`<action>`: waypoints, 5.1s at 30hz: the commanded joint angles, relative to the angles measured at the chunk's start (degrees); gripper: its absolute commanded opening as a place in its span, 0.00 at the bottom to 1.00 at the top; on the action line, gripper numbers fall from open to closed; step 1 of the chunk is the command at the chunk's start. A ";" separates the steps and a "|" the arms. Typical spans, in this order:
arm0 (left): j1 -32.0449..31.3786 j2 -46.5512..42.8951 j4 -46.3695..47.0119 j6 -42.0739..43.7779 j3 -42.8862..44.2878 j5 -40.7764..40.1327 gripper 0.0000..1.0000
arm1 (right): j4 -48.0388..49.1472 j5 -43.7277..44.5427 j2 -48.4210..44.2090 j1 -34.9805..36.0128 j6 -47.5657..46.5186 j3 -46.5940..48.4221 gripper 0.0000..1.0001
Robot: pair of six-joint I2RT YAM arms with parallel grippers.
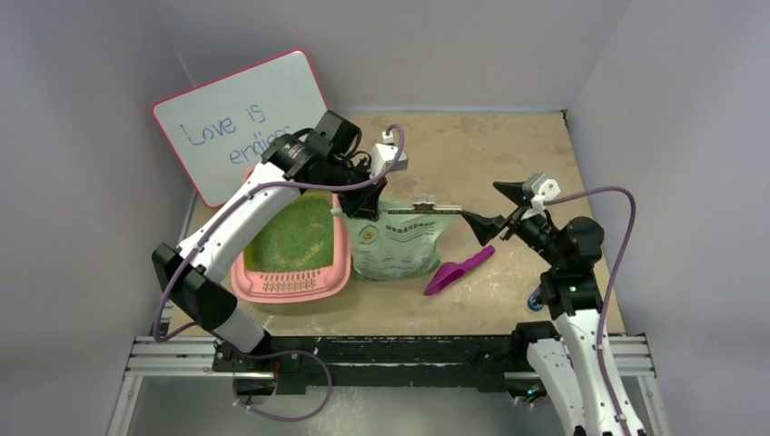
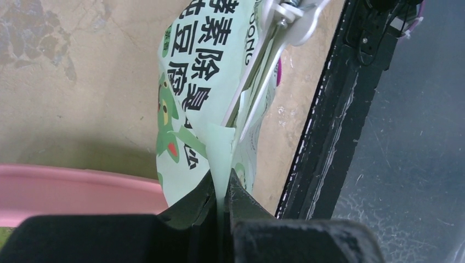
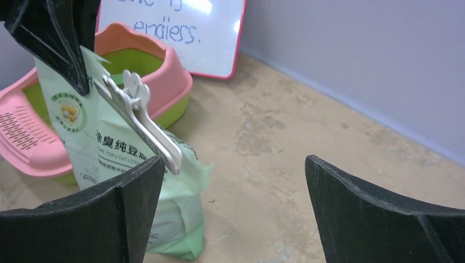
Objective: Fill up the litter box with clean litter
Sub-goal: Clamp the cat litter bag at the center of the board, then reset both arms
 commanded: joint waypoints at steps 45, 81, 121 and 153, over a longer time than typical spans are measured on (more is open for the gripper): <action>-2.00 -9.24 12.64 -7.00 -0.64 5.75 0.00 | -55.57 -14.03 39.72 19.00 -36.80 49.47 0.58; -2.83 -9.79 14.68 -8.19 -1.05 7.92 0.00 | -10.74 -28.45 32.62 8.54 -25.44 20.81 0.00; -3.34 -10.28 16.59 -8.73 -1.76 5.48 0.17 | -0.12 -18.08 27.38 8.79 -9.29 15.82 0.75; -1.60 -22.58 37.04 -17.74 -14.83 -42.19 0.79 | -8.98 23.01 29.33 8.59 5.62 25.13 0.96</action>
